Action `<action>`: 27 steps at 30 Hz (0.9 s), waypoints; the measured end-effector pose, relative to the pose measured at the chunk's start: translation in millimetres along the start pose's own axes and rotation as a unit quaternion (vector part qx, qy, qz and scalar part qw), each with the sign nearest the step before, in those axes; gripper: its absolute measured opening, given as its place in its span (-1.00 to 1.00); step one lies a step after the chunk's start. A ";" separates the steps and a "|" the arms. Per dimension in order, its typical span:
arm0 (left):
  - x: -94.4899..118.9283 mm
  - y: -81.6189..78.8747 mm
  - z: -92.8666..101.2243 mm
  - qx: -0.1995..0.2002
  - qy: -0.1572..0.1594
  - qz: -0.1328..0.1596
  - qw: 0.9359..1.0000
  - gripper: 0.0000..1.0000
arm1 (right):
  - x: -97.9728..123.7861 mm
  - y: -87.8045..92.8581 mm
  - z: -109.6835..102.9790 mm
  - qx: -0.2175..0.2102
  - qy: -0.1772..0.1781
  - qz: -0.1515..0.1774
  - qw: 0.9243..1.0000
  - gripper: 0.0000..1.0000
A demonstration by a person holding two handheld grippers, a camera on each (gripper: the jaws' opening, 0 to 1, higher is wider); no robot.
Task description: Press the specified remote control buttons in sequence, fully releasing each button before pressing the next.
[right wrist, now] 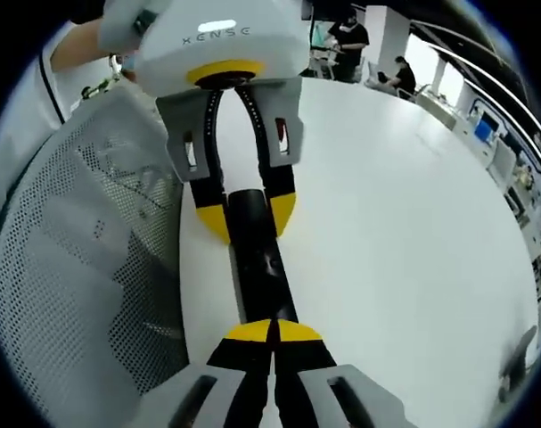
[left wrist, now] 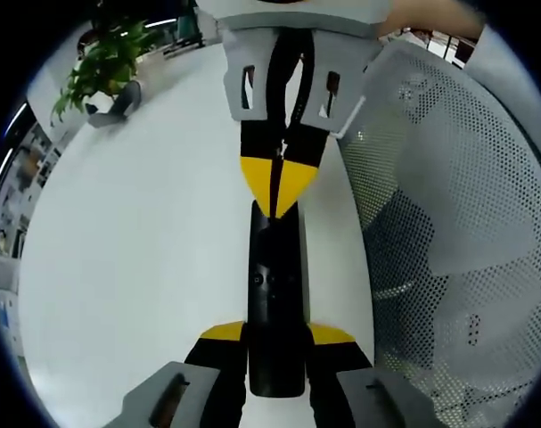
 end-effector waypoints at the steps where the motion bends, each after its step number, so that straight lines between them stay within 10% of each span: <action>1: 0.0 0.2 0.0 0.000 0.000 0.002 1.000 -0.51 | -0.1 0.1 0.2 -0.005 0.002 0.001 1.000 -1.00; 7: 0.0 0.6 -0.3 0.003 0.001 0.006 1.000 -0.51 | 1.1 5.2 -0.7 -0.087 0.018 0.046 0.995 -1.00; 27: -0.4 -0.2 -0.3 0.001 0.001 0.002 1.000 -0.51 | -5.9 -10.0 1.6 0.060 0.001 0.001 0.998 -1.00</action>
Point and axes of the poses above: the point that each gripper's makers call its tool centre point, and the gripper's own axes: x roughly backward along the fingers, z roughly to its right, y roughly out of its underside, the point moved 6 cm from there along x, roughly backward along the fingers, and after that the axes turned 15 degrees about x, right-handed, at the moved point
